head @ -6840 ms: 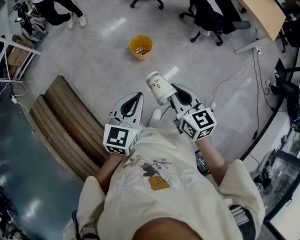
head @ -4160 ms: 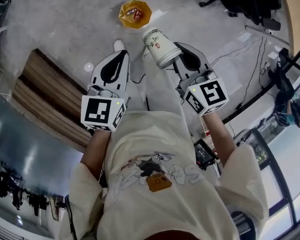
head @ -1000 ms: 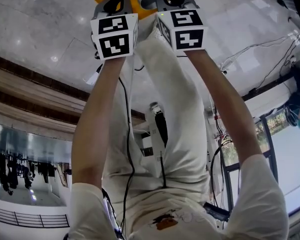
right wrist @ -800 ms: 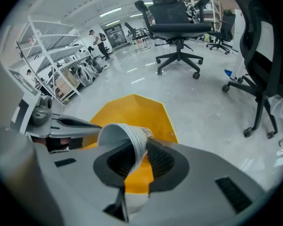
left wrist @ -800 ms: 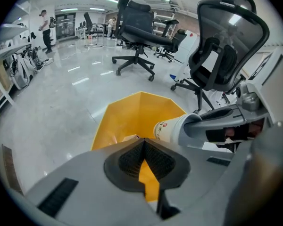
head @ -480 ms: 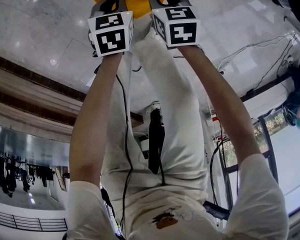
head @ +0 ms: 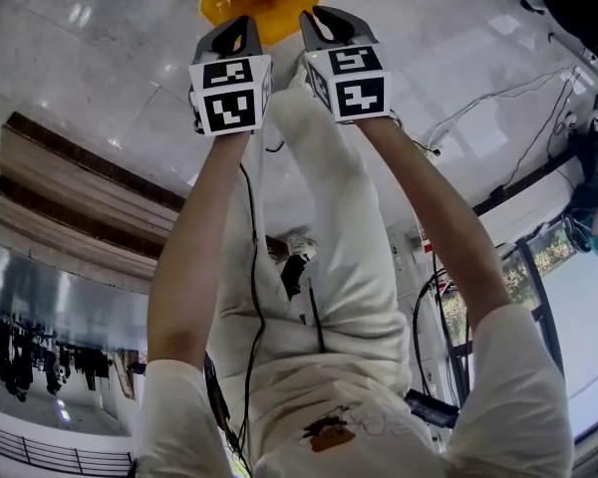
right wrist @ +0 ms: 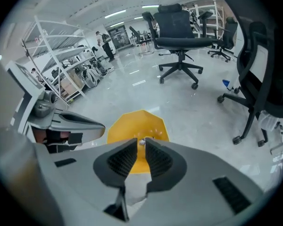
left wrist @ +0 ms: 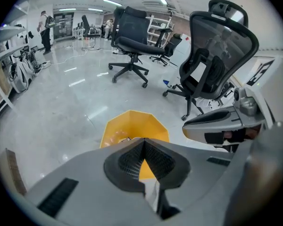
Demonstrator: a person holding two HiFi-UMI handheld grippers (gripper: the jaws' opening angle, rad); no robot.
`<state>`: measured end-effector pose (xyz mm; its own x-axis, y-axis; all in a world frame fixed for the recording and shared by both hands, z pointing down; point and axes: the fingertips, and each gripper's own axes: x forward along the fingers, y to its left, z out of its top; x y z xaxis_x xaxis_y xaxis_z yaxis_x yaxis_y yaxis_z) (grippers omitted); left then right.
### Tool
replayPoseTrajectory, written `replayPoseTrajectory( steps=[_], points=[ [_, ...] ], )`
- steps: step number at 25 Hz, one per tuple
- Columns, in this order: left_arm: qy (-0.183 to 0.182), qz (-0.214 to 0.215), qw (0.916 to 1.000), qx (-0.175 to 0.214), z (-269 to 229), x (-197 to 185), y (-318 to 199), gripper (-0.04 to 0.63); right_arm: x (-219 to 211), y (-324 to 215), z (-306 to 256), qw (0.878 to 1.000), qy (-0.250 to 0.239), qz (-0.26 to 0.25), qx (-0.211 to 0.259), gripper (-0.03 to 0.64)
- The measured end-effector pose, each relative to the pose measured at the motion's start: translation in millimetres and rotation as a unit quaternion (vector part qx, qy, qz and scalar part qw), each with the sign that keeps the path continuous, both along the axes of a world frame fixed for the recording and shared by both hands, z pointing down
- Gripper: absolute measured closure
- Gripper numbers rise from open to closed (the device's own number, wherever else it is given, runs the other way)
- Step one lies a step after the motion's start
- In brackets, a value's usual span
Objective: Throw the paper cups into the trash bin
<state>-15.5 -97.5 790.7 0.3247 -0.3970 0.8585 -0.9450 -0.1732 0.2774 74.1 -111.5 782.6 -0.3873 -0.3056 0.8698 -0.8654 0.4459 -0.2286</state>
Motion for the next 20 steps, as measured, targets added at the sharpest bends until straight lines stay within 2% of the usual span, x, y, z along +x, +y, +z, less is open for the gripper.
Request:
replayPoseTrajectory(
  steps=[11,20],
  points=[
    [0.019,-0.003,0.9994,0.029,-131.2,-1.1,9.8,0.591,-8.7,13.1,-121.3,0.999,-0.027,0.009,0.020,0.605],
    [0.057,-0.028,0.9960,0.062,-256.4,-5.8,32.0,0.589,-31.8,11.9,-264.0,0.994,-0.087,0.022,0.053,0.609]
  ],
)
